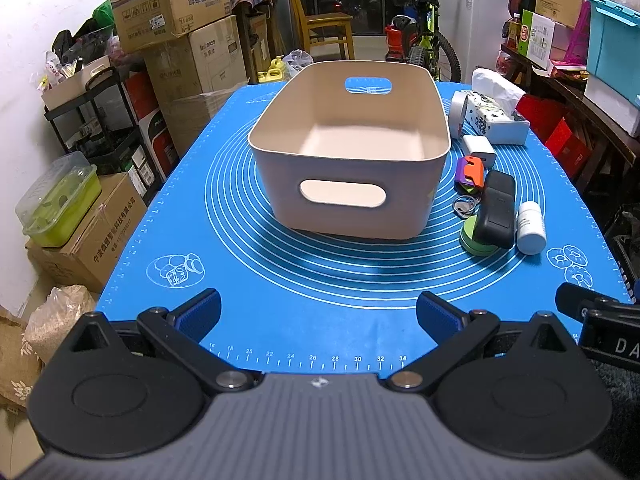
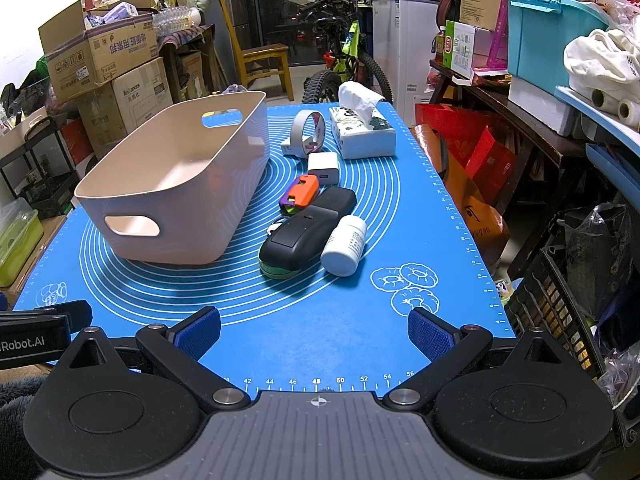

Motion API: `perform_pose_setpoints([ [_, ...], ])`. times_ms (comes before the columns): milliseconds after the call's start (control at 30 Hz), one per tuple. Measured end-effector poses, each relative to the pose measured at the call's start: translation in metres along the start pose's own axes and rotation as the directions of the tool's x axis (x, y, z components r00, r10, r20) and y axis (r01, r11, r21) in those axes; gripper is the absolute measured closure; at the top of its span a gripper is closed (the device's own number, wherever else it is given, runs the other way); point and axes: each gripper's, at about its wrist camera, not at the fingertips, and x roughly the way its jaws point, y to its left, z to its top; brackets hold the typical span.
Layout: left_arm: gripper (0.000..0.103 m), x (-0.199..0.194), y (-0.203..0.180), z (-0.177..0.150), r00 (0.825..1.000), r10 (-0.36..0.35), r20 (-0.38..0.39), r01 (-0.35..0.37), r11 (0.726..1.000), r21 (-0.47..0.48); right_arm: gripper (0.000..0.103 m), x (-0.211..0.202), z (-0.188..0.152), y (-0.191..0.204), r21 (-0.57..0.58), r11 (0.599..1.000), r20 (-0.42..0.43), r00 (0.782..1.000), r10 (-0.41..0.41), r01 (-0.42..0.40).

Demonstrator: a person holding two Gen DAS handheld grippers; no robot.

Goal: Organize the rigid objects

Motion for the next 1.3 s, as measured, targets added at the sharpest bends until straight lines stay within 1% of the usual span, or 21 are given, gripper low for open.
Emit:
perform_pose_setpoints([
  [400,0.001,0.001,0.005,-0.001,1.000,0.001,-0.011,-0.001,1.000,-0.018,0.003,0.000,0.000,0.000,0.000,1.000,-0.001,1.000,-0.002,0.002],
  [667,0.001,0.000,0.005,0.003,1.000,-0.001,-0.018,0.001,1.000,-0.006,0.003,0.000,0.000,0.000,0.002,1.000,-0.002,1.000,-0.003,0.003],
  [833,0.001,-0.001,0.006,0.010,1.000,0.002,-0.019,-0.001,1.000,0.018,0.003,-0.007,0.004,-0.008,0.047,0.999,0.015,1.000,0.010,-0.011],
  [967,0.001,0.001,0.011,0.027,1.000,-0.010,-0.019,0.010,1.000,0.013,0.003,-0.011,0.019,-0.014,0.080,0.997,0.029,0.999,0.014,-0.017],
  [1067,0.001,0.004,0.017,0.048,1.000,-0.012,-0.002,0.012,1.000,-0.004,0.003,-0.017,0.036,-0.018,0.096,0.995,0.069,0.998,0.014,-0.020],
  [1200,0.001,0.013,0.027,0.078,1.000,-0.004,0.014,0.004,1.000,-0.009,0.003,-0.018,0.058,-0.023,0.094,0.996,0.122,0.993,0.003,-0.014],
  [1300,0.001,0.028,0.036,0.099,1.000,0.014,0.013,-0.014,1.000,0.002,0.003,-0.009,0.077,-0.029,0.098,0.995,0.129,0.992,-0.004,-0.009],
])
